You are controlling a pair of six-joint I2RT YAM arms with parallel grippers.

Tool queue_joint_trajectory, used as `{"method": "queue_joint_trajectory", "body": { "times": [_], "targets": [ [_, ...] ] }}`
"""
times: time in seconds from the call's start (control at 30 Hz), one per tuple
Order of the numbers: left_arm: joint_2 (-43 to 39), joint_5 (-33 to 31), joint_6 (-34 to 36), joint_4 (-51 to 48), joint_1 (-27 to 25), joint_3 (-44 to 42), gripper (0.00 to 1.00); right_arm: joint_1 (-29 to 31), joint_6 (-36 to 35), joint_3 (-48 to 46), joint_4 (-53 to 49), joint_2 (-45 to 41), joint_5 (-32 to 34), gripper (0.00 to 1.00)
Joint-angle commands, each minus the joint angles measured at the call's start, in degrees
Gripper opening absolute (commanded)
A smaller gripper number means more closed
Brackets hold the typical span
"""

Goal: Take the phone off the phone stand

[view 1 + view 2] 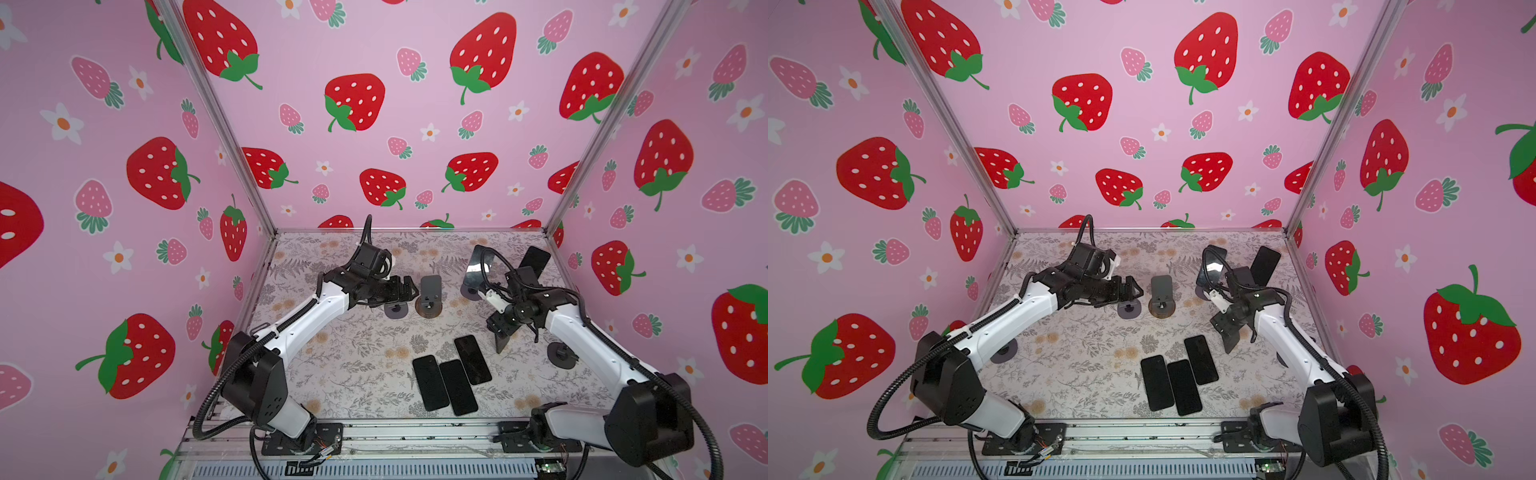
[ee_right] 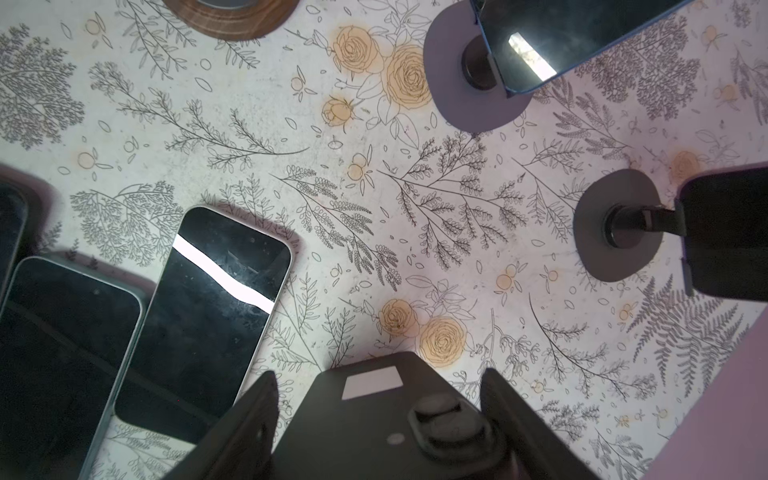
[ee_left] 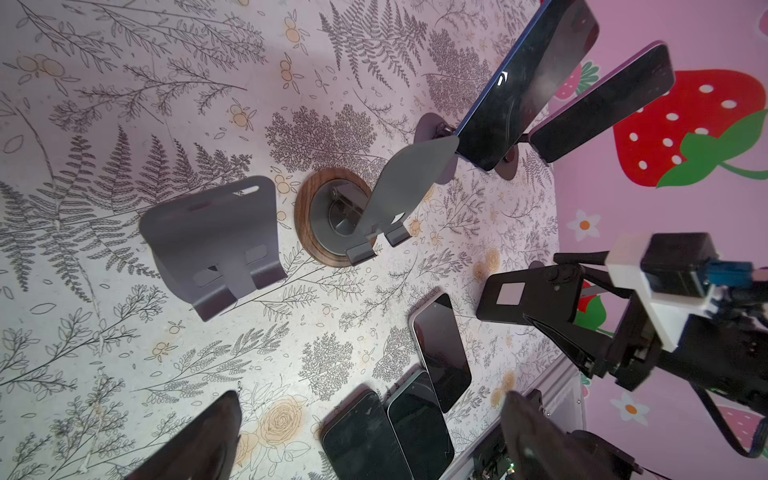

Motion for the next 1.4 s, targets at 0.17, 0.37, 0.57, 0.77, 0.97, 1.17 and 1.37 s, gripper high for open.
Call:
{"method": "queue_joint_trajectory", "body": {
  "times": [0.17,0.37,0.57,0.77,0.97,1.17,1.37],
  "targets": [
    [-2.95,0.8,0.45,0.28,1.74,-1.55,0.99,1.18,1.24,1.09,2.85,4.44,-1.36,0.63],
    [-3.6,1.17,0.72,0.11,2.6,-2.16,0.99,1.26,2.65,0.5,6.31,7.01,-1.65,0.63],
    [-4.28,1.28,0.91,0.15,3.35,-2.95,0.99,1.24,4.51,0.62,7.98,10.42,-2.66,0.64],
    [-4.92,1.28,0.81,0.33,3.8,-3.84,0.99,1.23,8.75,1.06,8.65,13.7,-2.83,0.64],
    [-4.91,1.81,0.96,0.06,3.88,-3.76,0.99,1.24,13.88,-0.28,10.99,12.68,-2.01,0.59],
    [-5.05,1.37,0.94,-0.08,3.98,-4.0,0.99,1.24,17.5,-5.28,18.0,9.03,-4.39,0.59],
    [-5.77,1.67,0.68,0.09,3.96,-4.96,0.99,1.24,19.75,-5.77,18.94,10.3,-2.04,0.62]
  ]
}}
